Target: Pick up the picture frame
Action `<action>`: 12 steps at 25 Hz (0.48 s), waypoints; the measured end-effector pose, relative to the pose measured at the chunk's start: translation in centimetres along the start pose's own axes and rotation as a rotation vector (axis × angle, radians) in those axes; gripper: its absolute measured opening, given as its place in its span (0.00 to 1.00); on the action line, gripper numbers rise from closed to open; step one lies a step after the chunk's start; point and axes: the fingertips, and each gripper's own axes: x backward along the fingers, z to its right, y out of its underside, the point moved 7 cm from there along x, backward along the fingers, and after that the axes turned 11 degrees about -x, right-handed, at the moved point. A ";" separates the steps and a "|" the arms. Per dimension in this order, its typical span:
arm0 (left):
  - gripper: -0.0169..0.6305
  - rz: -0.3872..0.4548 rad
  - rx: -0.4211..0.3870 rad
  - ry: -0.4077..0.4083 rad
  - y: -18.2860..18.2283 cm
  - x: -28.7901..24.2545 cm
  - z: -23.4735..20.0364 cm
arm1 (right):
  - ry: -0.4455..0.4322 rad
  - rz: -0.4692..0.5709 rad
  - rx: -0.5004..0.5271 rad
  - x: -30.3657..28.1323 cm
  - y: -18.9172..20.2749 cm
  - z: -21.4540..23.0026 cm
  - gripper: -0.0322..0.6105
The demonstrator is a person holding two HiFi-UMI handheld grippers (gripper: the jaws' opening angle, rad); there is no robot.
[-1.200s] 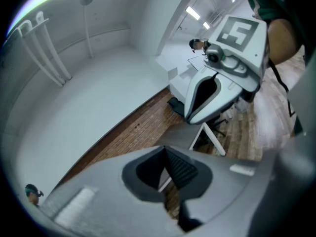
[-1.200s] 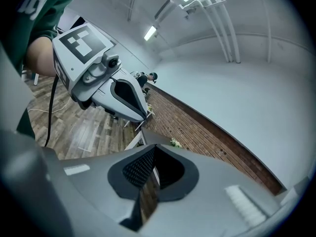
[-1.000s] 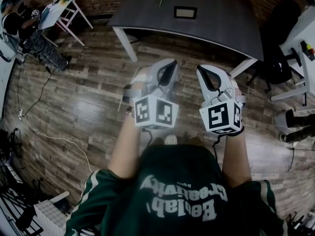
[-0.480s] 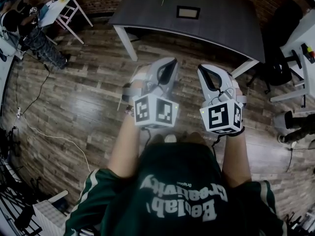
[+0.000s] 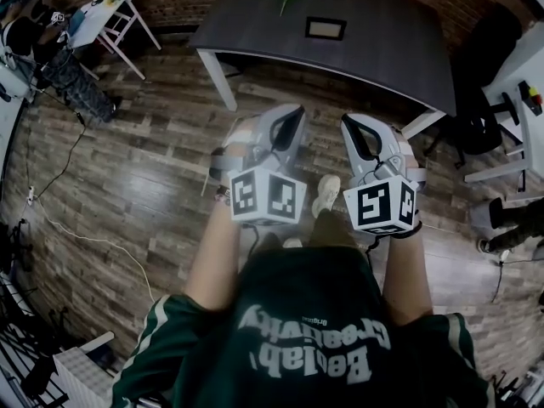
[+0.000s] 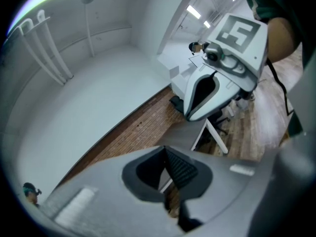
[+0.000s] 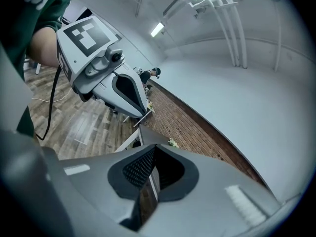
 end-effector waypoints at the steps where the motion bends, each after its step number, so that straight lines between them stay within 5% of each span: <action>1: 0.03 -0.003 0.000 -0.005 0.1 0.0 -0.1 | 0.003 0.004 0.007 -0.1 -0.1 0.1 0.06; 12: 0.03 -0.033 -0.007 -0.031 0.9 -3.0 -1.2 | -0.003 0.037 0.043 -3.1 0.7 2.5 0.06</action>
